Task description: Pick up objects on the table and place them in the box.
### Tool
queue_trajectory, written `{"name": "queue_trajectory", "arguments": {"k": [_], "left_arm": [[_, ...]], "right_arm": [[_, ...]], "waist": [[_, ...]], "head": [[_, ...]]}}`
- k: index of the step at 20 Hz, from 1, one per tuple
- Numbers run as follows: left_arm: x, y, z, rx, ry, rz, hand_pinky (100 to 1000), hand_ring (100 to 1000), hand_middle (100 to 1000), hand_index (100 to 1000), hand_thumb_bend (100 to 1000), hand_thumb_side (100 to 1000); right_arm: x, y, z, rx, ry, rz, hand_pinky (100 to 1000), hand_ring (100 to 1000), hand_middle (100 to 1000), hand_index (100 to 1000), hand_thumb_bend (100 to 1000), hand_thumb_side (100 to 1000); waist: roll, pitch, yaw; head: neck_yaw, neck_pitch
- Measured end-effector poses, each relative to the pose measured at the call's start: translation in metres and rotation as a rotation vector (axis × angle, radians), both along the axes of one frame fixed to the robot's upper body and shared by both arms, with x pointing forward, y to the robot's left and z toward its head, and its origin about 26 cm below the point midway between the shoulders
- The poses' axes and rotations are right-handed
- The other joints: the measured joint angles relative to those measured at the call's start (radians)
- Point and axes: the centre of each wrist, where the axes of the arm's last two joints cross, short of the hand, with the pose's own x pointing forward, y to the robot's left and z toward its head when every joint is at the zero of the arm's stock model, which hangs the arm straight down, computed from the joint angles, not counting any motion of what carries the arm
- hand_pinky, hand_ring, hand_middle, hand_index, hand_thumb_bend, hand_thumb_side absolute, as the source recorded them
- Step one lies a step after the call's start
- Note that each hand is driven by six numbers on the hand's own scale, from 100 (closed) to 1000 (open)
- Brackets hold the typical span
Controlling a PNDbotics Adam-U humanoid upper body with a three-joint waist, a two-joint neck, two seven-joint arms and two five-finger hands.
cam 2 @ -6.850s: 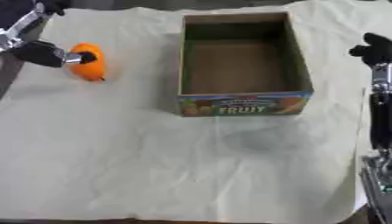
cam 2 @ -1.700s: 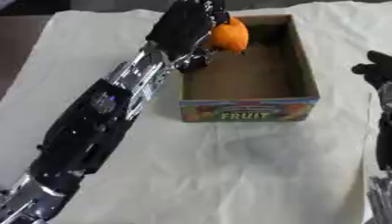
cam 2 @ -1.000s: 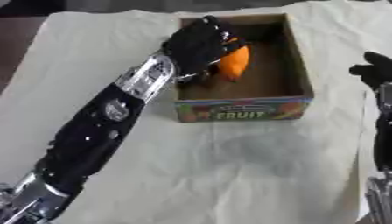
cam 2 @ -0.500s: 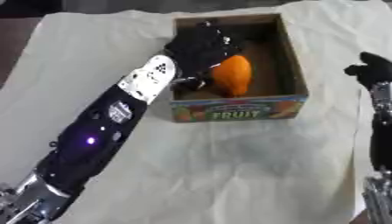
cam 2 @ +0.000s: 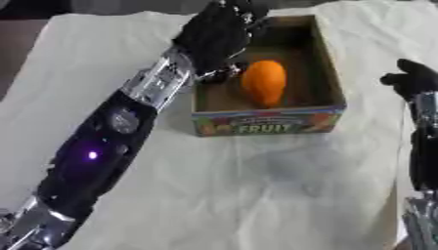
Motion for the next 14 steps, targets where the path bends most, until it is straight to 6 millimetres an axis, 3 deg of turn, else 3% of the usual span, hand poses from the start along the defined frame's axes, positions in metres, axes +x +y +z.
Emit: {"name": "queue_trajectory", "arguments": {"k": [3,5,14], "left_arm": [[-0.008,0.012,0.013,-0.095,-0.002,-0.033,525,606,732,845,341,219],[-0.015,0.023,0.021,-0.17,-0.001,-0.064,512,581,717,827,293,176],[-0.05,0.082,0.05,-0.557,0.029,-0.219,446,521,693,799,205,257]], "right_arm": [[0.0,0.0,0.0,0.001,-0.002,-0.001,898,816,636,828,100,961],[0.0,-0.001,0.0,0.003,-0.007,-0.004,897,815,636,828,100,960],[0.0,-0.003,0.001,0.014,-0.017,-0.023,897,815,636,828,100,959]], "waist": [[0.0,-0.002,0.008],[-0.001,-0.005,0.015],[-0.006,-0.022,0.054]], "head": [[-0.007,0.002],[-0.012,0.006],[-0.028,0.019]]}}
